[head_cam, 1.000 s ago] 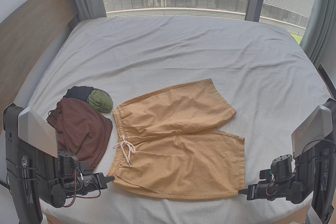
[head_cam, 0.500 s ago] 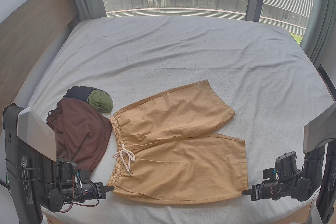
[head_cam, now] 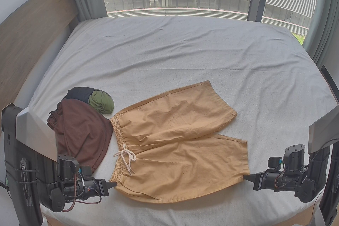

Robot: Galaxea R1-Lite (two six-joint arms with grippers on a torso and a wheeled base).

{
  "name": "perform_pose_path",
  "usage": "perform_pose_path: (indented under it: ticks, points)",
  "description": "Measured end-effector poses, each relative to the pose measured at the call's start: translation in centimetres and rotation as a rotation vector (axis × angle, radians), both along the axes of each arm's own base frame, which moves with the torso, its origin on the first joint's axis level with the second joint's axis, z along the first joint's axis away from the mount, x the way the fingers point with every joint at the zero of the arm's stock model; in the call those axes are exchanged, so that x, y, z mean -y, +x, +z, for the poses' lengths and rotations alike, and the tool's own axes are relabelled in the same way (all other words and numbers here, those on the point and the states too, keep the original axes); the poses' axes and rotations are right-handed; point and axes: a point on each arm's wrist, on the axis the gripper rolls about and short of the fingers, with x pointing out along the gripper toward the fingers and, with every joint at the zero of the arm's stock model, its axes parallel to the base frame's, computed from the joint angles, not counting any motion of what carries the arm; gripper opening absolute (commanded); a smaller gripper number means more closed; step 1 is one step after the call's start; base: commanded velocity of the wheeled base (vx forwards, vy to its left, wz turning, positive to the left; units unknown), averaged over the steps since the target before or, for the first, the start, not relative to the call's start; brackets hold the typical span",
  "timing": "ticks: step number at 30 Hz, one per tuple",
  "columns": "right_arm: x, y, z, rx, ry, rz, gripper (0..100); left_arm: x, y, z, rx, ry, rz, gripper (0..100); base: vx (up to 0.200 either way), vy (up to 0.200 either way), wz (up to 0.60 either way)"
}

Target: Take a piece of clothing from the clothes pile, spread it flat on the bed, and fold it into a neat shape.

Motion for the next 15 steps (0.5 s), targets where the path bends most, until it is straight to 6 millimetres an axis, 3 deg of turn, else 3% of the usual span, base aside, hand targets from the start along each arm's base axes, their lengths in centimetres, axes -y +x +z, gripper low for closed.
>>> perform_pose_path:
  ticks: [7,15]
  points:
    - [0.0,0.3,0.4,0.041,0.009,-0.003,0,0.3,1.3,1.0,0.052,-0.052,0.038,0,0.0,0.0,0.0]
    - [0.3,2.0,1.5,0.136,0.032,-0.033,0,0.7,2.8,2.8,0.127,-0.125,0.083,0,0.0,0.0,0.0]
